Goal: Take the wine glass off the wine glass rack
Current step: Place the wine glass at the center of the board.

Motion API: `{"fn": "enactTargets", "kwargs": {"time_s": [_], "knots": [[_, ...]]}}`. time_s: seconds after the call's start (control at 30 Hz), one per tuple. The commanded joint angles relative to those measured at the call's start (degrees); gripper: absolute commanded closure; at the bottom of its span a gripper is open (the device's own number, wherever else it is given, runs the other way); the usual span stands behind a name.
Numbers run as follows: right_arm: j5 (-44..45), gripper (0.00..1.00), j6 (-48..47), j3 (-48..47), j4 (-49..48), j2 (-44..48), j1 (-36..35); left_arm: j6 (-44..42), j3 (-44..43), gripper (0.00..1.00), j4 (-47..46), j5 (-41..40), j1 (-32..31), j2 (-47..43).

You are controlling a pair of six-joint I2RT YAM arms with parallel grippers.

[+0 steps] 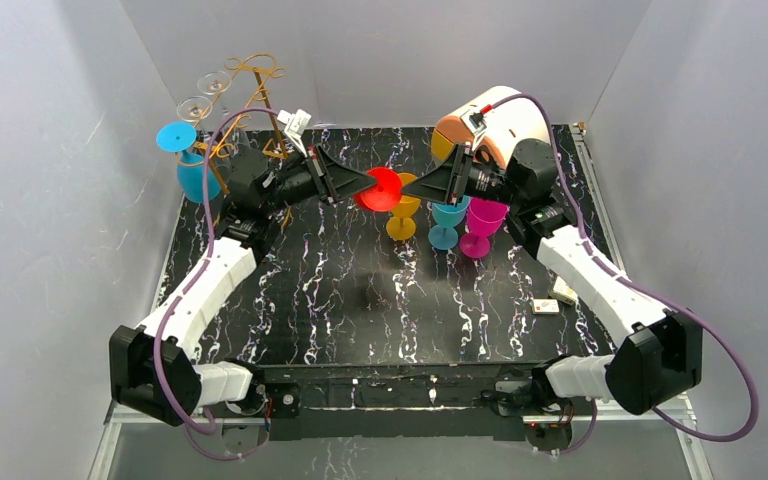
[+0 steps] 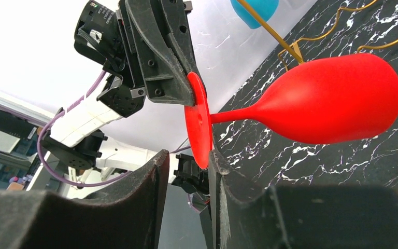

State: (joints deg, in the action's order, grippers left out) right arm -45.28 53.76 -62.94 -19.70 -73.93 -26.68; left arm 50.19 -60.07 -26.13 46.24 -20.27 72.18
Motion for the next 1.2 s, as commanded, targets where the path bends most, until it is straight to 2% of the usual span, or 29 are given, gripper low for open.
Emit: {"fn": "enactTargets", "kwargs": {"time_s": [0.0, 0.2, 0.33, 0.47, 0.53, 0.6, 0.7, 0.83, 1.0, 1.17], "knots": [[-1.97, 0.59, 0.6, -2.47, -4.73, -0.73, -0.18, 1.04, 1.06, 1.0, -0.77, 2.72, -0.73, -3.28], [-6.18, 0.59, 1.7, -4.43, -4.03, -3.75, -1.24, 0.73, 0.91, 1.0, -0.57, 2.87, -0.74, -3.48], [-4.12, 0.57, 2.01, -3.56, -3.32, -3.24, -1.54, -5.87, -2.3, 1.0, 8.69, 2.22, -0.78, -3.11], [-1.55, 0.54, 0.7, -2.47, -1.44, -1.82, -1.54, -5.96, -2.34, 1.0, 9.22, 2.03, -0.73, -3.22], [1.94, 0.49, -0.87, -2.29, 2.12, -0.48, -1.45, -7.8, -2.61, 1.0, 12.91, -0.32, -0.73, -3.67], [9.2, 0.48, -2.94, -1.58, 6.95, 1.51, -1.33, -11.44, -3.81, 1.0, 19.13, -3.7, -0.73, -3.88], [16.72, 0.43, -4.17, 1.68, 7.25, 5.35, -1.19, -12.25, -3.77, 1.0, 20.06, -3.49, -0.73, -4.13], [21.59, 0.26, -4.73, 3.21, 7.82, 8.08, -1.18, -11.97, -3.72, 1.0, 19.83, -3.27, -0.74, -4.49], [18.07, 0.21, -4.89, 1.23, 9.26, 6.06, -1.21, -10.08, -3.7, 1.0, 17.52, -2.22, -0.79, -4.18], [8.63, 0.24, -2.62, -1.66, 8.41, 0.59, -1.23, -9.53, -3.55, 1.0, 16.69, -1.52, -0.82, -4.07]]}}
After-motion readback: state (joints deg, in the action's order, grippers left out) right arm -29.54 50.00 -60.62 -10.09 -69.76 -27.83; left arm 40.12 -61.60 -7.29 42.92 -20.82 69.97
